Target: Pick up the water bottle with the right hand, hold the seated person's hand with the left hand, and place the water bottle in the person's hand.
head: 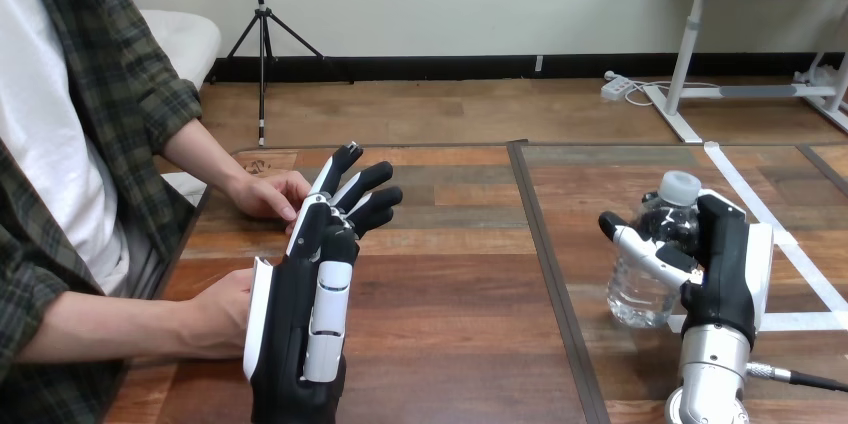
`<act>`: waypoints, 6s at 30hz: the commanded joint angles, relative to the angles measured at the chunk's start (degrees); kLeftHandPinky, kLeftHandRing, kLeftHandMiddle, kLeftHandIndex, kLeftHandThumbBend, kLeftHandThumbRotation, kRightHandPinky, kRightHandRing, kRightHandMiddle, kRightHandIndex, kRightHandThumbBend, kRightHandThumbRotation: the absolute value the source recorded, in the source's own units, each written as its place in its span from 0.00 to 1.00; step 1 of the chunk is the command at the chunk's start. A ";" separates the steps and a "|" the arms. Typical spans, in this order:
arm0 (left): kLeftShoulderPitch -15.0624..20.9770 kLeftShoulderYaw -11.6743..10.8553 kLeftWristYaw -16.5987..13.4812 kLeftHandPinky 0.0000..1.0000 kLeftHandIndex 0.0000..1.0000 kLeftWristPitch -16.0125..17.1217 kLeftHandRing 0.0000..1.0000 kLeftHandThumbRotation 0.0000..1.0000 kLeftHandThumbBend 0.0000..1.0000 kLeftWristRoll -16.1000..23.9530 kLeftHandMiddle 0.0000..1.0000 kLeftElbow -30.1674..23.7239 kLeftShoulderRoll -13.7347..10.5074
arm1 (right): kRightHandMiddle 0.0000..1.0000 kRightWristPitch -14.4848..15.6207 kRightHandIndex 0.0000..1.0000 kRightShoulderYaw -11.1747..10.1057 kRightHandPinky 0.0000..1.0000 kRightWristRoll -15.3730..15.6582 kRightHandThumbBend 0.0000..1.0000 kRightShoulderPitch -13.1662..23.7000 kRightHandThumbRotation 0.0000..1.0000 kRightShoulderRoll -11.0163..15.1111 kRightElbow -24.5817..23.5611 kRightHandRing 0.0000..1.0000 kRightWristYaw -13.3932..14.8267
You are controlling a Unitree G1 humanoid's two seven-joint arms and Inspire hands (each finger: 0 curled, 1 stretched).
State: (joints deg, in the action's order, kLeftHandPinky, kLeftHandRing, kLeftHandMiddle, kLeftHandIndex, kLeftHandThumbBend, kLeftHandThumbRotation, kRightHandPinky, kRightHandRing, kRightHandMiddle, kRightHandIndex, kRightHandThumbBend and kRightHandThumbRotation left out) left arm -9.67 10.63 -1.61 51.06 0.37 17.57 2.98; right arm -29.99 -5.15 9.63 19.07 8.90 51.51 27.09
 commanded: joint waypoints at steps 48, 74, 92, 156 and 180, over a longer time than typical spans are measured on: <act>2.65 -4.16 0.17 0.78 0.91 0.49 0.79 0.61 0.49 3.05 0.83 -4.30 -0.24 | 0.43 -7.83 0.43 4.51 0.38 2.85 0.68 -7.58 0.00 -3.75 -30.81 0.40 -8.06; 1.18 -11.00 4.45 0.95 0.90 -8.34 0.95 0.30 0.56 8.70 0.92 -14.20 -11.75 | 0.41 -9.18 0.41 6.30 0.35 3.17 0.68 -8.46 0.00 -5.48 -32.99 0.38 -12.34; -3.42 -18.56 0.74 0.87 0.91 -19.28 0.91 0.24 0.77 24.73 0.93 -26.00 -17.90 | 0.42 -8.14 0.41 6.65 0.36 2.95 0.68 -9.35 0.00 -5.57 -34.04 0.38 -14.67; -2.57 -11.82 16.82 0.81 0.78 -49.67 0.83 0.02 0.95 59.75 0.84 -38.26 -28.42 | 0.42 -7.21 0.41 6.49 0.36 2.23 0.68 -9.57 0.00 -5.39 -33.82 0.39 -16.59; 0.84 -5.72 20.71 0.80 0.80 -58.73 0.82 0.00 0.96 67.69 0.83 -35.79 -27.63 | 0.42 -7.71 0.41 6.22 0.37 1.54 0.67 -9.76 0.00 -4.74 -33.40 0.39 -17.13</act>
State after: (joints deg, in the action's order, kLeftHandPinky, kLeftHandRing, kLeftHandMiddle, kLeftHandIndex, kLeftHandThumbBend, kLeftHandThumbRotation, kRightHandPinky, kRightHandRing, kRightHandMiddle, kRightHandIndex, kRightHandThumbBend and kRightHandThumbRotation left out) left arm -11.79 3.76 19.57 -6.68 66.62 -18.29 -23.83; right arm -36.10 1.76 11.83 6.76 4.17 20.51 9.82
